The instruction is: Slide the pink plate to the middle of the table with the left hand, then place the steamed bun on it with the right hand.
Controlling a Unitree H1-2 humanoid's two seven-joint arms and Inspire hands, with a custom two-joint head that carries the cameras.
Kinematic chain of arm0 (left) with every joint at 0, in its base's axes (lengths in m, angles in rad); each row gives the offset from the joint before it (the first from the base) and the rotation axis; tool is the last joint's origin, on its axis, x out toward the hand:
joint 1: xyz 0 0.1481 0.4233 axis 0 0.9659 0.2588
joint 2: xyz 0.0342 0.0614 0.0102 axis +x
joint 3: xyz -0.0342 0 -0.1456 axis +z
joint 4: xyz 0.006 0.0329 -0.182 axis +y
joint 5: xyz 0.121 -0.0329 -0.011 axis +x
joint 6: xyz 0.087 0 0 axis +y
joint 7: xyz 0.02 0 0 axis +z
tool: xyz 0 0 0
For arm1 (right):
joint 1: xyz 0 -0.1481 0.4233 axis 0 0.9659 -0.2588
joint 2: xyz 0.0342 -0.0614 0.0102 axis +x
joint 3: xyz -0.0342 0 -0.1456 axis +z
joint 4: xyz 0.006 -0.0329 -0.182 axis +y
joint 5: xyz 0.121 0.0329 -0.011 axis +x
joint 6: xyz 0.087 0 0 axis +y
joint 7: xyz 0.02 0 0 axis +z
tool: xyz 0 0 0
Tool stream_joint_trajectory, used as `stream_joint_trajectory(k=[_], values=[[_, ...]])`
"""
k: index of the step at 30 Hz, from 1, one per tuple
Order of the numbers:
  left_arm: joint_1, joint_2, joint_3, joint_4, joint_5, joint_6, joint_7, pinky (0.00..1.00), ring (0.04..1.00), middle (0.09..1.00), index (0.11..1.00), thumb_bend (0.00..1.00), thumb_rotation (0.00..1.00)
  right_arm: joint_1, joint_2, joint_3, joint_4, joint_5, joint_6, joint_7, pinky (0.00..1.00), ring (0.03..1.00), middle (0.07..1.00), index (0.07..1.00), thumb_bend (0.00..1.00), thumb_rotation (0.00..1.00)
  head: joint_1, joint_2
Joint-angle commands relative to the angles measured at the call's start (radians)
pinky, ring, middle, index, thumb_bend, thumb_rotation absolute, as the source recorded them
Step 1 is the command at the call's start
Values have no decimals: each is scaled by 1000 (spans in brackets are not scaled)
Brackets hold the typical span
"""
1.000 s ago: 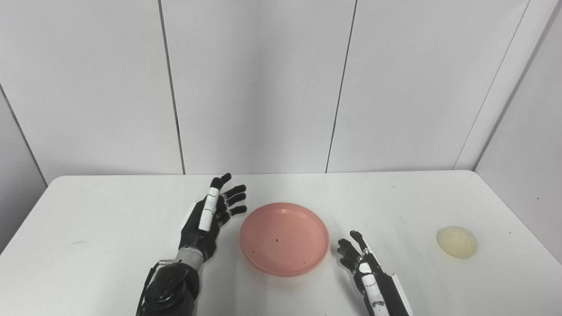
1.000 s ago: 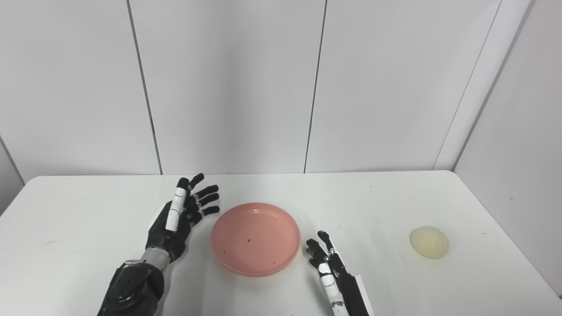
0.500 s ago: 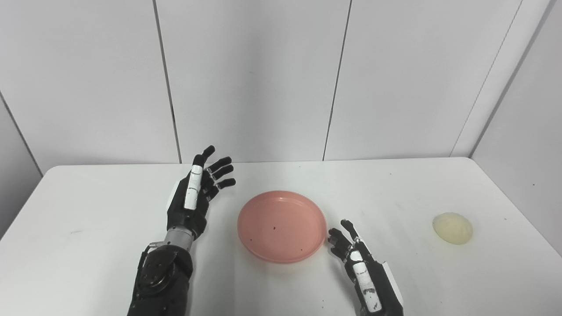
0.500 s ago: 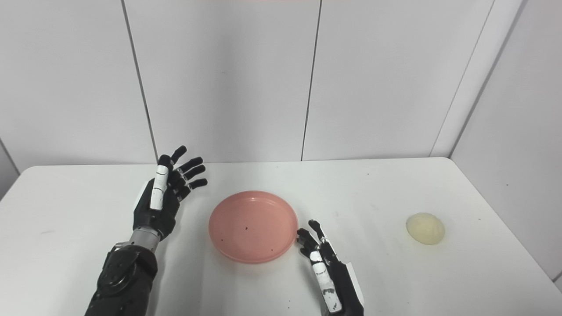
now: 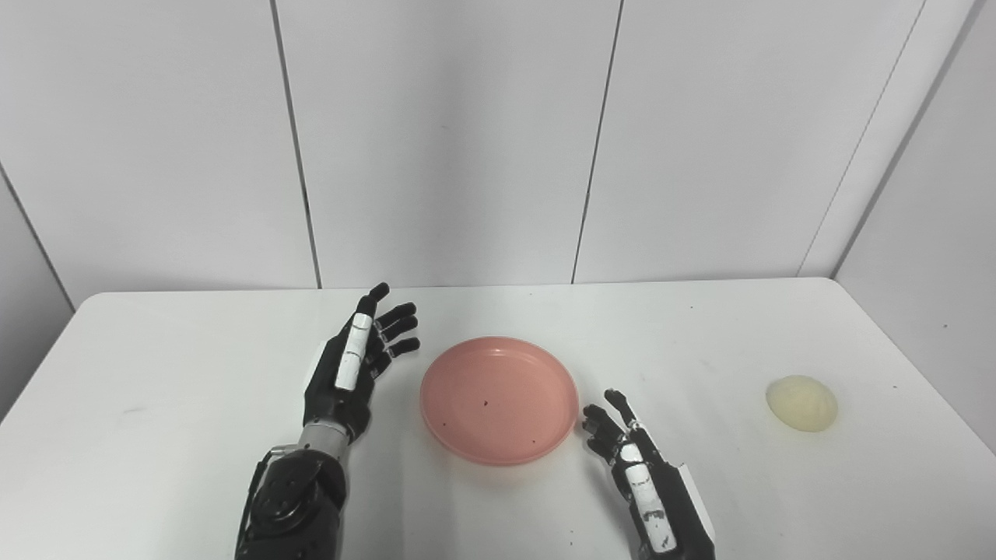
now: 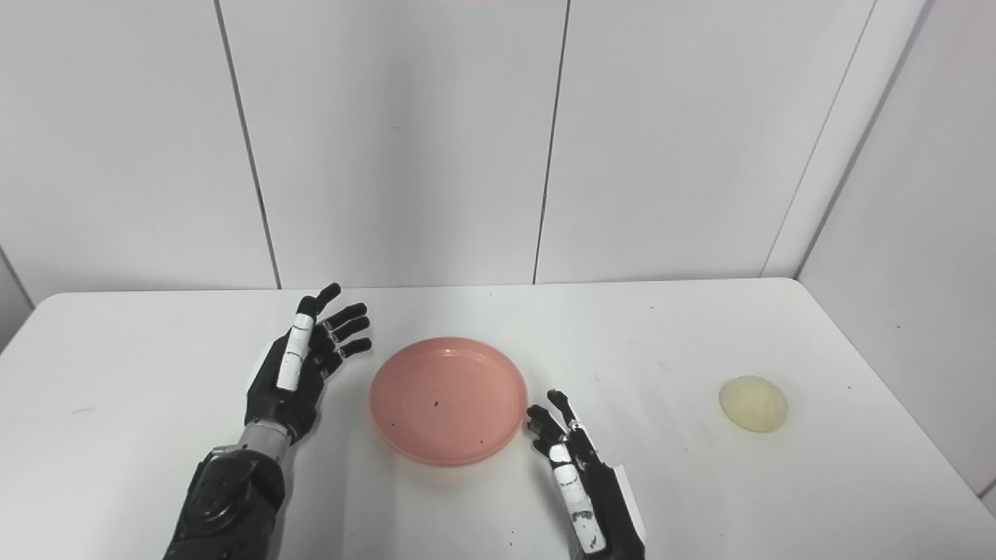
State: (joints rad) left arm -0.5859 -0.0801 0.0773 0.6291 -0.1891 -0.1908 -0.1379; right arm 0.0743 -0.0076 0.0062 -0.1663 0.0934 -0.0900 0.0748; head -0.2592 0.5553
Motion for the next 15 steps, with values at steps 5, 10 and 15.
stream_joint_trajectory(k=[5,10,15], values=[[-14,8,-8,14,12,-83,-5,718,783,744,863,784,785,26,5,8,-17,4,9,-1,900,882,868,930,734,878,-4,5],[-2,4,-31,27,21,-110,-28,714,790,748,847,752,787,28,9,9,-25,-1,16,-8,899,882,870,934,731,887,-8,6],[7,2,-51,25,30,-121,-42,700,791,752,854,789,786,27,13,11,-18,-6,5,-16,896,878,864,931,738,883,-11,5]])
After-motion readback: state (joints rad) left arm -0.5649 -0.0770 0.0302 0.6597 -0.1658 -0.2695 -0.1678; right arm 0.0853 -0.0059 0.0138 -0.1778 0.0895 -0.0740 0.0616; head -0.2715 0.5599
